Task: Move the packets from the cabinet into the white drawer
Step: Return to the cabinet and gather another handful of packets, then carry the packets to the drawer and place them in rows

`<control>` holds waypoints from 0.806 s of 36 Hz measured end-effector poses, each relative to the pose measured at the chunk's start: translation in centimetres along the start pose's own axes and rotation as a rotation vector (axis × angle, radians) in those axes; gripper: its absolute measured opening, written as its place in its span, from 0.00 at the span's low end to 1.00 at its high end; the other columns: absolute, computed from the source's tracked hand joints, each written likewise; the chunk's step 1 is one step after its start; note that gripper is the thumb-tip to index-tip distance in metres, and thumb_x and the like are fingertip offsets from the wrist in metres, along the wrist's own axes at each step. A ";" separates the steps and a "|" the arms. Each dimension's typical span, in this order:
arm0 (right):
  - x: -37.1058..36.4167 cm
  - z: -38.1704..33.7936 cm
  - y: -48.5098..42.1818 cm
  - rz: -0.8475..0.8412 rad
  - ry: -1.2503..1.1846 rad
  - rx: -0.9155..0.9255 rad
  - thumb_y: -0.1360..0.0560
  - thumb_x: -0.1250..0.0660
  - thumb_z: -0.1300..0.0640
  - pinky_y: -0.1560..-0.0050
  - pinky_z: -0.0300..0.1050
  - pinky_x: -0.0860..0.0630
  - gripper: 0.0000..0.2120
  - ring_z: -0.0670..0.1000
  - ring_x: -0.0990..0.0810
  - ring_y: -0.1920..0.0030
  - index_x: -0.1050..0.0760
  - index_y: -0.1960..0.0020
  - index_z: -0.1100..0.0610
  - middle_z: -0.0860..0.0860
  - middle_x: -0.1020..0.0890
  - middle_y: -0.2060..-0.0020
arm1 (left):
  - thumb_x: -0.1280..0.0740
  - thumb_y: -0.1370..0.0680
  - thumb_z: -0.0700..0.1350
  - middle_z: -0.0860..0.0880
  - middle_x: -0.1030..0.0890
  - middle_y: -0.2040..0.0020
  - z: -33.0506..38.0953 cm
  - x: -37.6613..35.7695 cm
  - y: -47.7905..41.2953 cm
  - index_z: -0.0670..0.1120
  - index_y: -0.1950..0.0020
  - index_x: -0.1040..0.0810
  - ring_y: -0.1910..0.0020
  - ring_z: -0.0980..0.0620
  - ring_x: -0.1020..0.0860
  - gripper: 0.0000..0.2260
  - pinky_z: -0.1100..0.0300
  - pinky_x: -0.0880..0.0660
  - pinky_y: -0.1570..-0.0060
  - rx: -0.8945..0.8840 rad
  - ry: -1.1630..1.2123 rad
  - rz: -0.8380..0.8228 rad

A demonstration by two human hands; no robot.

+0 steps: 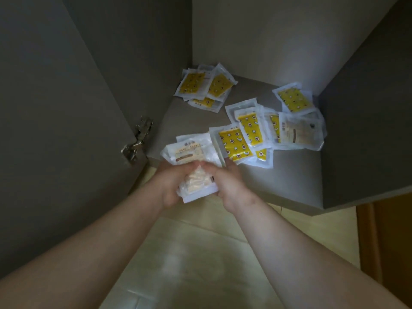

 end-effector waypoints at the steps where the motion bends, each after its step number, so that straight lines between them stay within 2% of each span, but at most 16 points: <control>1: 0.2 -0.2 0.1 -0.039 -0.028 -0.011 0.28 0.30 0.62 0.66 0.38 0.21 0.19 0.49 0.19 0.62 0.28 0.39 0.58 0.52 0.18 0.55 | 0.35 0.23 0.36 0.47 0.19 0.58 0.4 0.3 0.2 0.45 0.53 0.23 0.66 0.54 0.19 0.05 0.61 0.20 0.70 0.002 0.001 -0.029; 4: 0.2 -1.6 0.8 -0.100 -0.010 -0.021 0.28 0.29 0.62 0.62 0.40 0.21 0.14 0.51 0.18 0.57 0.27 0.44 0.57 0.52 0.18 0.53 | 0.35 0.23 0.36 0.48 0.19 0.56 1.8 0.9 1.3 0.46 0.52 0.23 0.62 0.53 0.19 0.06 0.57 0.20 0.64 -0.022 -0.028 -0.075; 6: 0.1 -2.8 1.4 -0.087 -0.025 -0.028 0.30 0.27 0.61 0.53 0.47 0.20 0.16 0.55 0.18 0.51 0.27 0.44 0.57 0.55 0.18 0.47 | 0.35 0.24 0.35 0.48 0.18 0.54 2.7 0.9 2.7 0.46 0.49 0.23 0.59 0.52 0.19 0.07 0.56 0.20 0.63 -0.038 -0.024 -0.088; 7: 0.2 -3.5 2.1 -0.081 -0.045 -0.033 0.31 0.27 0.61 0.52 0.49 0.20 0.17 0.56 0.18 0.50 0.27 0.44 0.56 0.57 0.19 0.45 | 0.35 0.24 0.35 0.47 0.18 0.53 3.1 0.8 3.6 0.46 0.47 0.23 0.58 0.51 0.19 0.09 0.56 0.20 0.63 -0.043 -0.012 -0.093; 9: 0.4 -5.0 4.0 -0.076 -0.082 -0.051 0.30 0.27 0.61 0.54 0.50 0.20 0.18 0.55 0.17 0.51 0.26 0.42 0.56 0.56 0.18 0.47 | 0.35 0.24 0.34 0.47 0.17 0.52 4.0 0.4 5.8 0.44 0.43 0.23 0.58 0.51 0.18 0.11 0.56 0.19 0.62 -0.028 0.016 -0.112; 12: 0.8 -6.8 8.1 -0.095 -0.120 -0.092 0.28 0.29 0.59 0.49 0.54 0.20 0.17 0.55 0.17 0.50 0.24 0.40 0.56 0.55 0.16 0.49 | 0.35 0.24 0.33 0.47 0.16 0.55 5.1 0.0 9.8 0.44 0.46 0.22 0.60 0.51 0.17 0.10 0.55 0.18 0.61 0.010 0.017 -0.123; 14: 1.1 -8.0 11.4 -0.068 -0.123 -0.144 0.27 0.30 0.58 0.47 0.57 0.21 0.15 0.56 0.17 0.50 0.23 0.40 0.57 0.56 0.16 0.49 | 0.34 0.25 0.33 0.46 0.17 0.53 6.0 -0.6 13.2 0.44 0.47 0.21 0.58 0.50 0.17 0.10 0.54 0.19 0.59 0.055 -0.011 -0.120; 16: 1.5 -9.6 15.1 -0.016 -0.105 -0.182 0.26 0.31 0.59 0.47 0.59 0.22 0.14 0.58 0.17 0.50 0.23 0.41 0.58 0.57 0.16 0.49 | 0.34 0.25 0.34 0.46 0.17 0.52 7.2 -1.3 17.1 0.44 0.46 0.21 0.58 0.50 0.18 0.10 0.54 0.19 0.58 0.096 -0.053 -0.113; 19: 1.3 -13.3 21.1 0.011 -0.092 -0.213 0.26 0.32 0.60 0.48 0.59 0.21 0.14 0.59 0.17 0.51 0.24 0.41 0.61 0.59 0.17 0.49 | 0.34 0.25 0.33 0.48 0.17 0.56 10.2 -2.1 23.5 0.45 0.50 0.21 0.62 0.54 0.18 0.08 0.58 0.20 0.59 0.100 -0.061 -0.086; 26: -0.8 -24.2 32.8 -0.054 -0.051 -0.198 0.26 0.31 0.60 0.48 0.57 0.21 0.09 0.57 0.16 0.52 0.23 0.45 0.57 0.56 0.16 0.52 | 0.32 0.25 0.36 0.48 0.15 0.54 19.6 -2.5 37.2 0.45 0.46 0.21 0.56 0.52 0.16 0.10 0.60 0.19 0.60 0.073 -0.035 -0.084; 29: -1.9 -28.4 36.7 -0.082 -0.016 -0.180 0.27 0.30 0.59 0.47 0.60 0.21 0.06 0.57 0.16 0.53 0.22 0.50 0.55 0.54 0.15 0.55 | 0.32 0.26 0.35 0.45 0.15 0.51 23.0 -2.7 42.3 0.43 0.45 0.21 0.53 0.48 0.16 0.10 0.55 0.19 0.56 0.061 0.030 -0.048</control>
Point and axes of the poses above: each hand's wrist, its own y-axis away from the middle knuckle, its own x-axis out of the back of the hand, z = x × y, the point moved 2 cm from there along -y, towards the middle knuckle
